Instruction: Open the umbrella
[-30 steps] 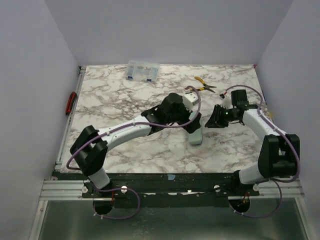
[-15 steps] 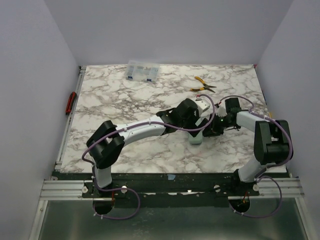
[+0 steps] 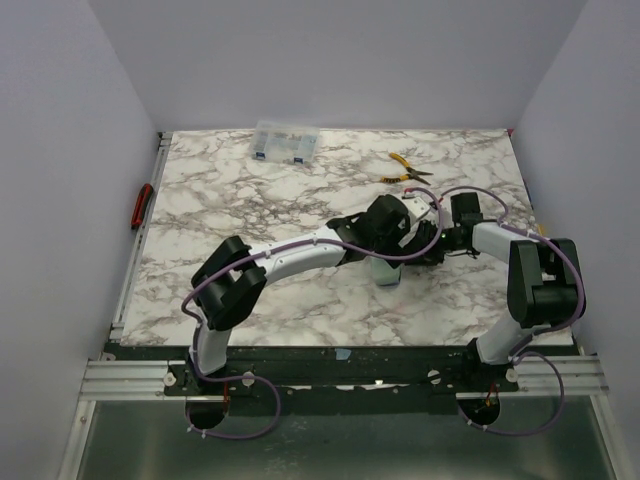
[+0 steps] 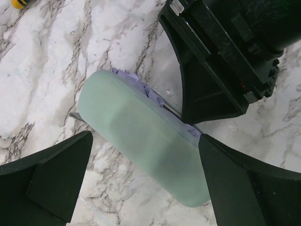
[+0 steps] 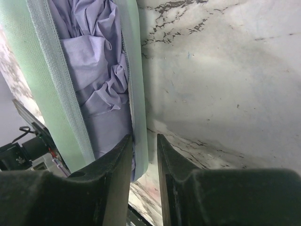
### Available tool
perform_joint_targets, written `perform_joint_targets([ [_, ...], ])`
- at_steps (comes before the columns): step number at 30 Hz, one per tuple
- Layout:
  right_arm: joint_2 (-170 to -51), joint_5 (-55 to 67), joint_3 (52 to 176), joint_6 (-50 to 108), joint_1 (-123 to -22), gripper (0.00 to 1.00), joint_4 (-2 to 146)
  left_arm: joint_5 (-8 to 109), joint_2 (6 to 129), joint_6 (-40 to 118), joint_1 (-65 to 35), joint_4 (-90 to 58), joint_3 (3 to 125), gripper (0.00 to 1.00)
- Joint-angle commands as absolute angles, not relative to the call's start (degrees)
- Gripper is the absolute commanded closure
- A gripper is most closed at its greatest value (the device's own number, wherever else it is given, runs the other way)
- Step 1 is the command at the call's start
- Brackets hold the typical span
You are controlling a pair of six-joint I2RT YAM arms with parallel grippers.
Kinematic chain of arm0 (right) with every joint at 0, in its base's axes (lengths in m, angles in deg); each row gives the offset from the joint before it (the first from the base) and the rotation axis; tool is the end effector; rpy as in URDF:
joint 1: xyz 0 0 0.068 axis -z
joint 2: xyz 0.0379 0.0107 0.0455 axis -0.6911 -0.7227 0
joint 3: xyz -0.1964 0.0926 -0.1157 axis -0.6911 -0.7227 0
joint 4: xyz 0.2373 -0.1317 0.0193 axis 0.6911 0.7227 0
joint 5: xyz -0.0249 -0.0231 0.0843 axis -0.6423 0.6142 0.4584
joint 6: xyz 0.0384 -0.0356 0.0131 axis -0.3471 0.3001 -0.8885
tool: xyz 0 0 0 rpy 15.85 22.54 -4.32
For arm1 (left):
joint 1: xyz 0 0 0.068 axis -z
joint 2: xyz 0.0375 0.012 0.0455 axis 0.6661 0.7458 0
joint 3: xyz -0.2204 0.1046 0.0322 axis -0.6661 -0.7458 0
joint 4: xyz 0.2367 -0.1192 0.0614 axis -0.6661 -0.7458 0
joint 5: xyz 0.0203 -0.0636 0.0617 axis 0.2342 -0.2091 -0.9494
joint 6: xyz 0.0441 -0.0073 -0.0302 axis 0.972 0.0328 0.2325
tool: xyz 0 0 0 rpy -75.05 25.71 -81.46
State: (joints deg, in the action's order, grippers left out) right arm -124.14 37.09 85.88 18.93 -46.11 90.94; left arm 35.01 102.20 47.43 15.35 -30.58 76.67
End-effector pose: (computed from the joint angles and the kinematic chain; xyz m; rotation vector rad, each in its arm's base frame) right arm 0.2973 0.0346 0.1080 0.1473 2.6808 1.0132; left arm 0.2452 -0.3710 0.2136 0.9560 2.0487 -0.4360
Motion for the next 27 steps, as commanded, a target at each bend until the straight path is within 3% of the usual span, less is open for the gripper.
perform_joint_targets([
  [1,-122.76,38.77,86.92,17.58,-46.18,0.69,88.00,30.74,104.84,49.38,15.89,-31.95,79.46,0.02],
  [15,-127.42,33.52,85.71,17.36,-46.18,0.69,86.13,26.33,108.37,52.43,15.80,-31.96,78.90,0.02],
  [27,-128.32,30.67,86.12,18.52,-46.22,0.70,86.71,26.57,101.86,51.25,14.05,-35.69,75.33,0.02],
])
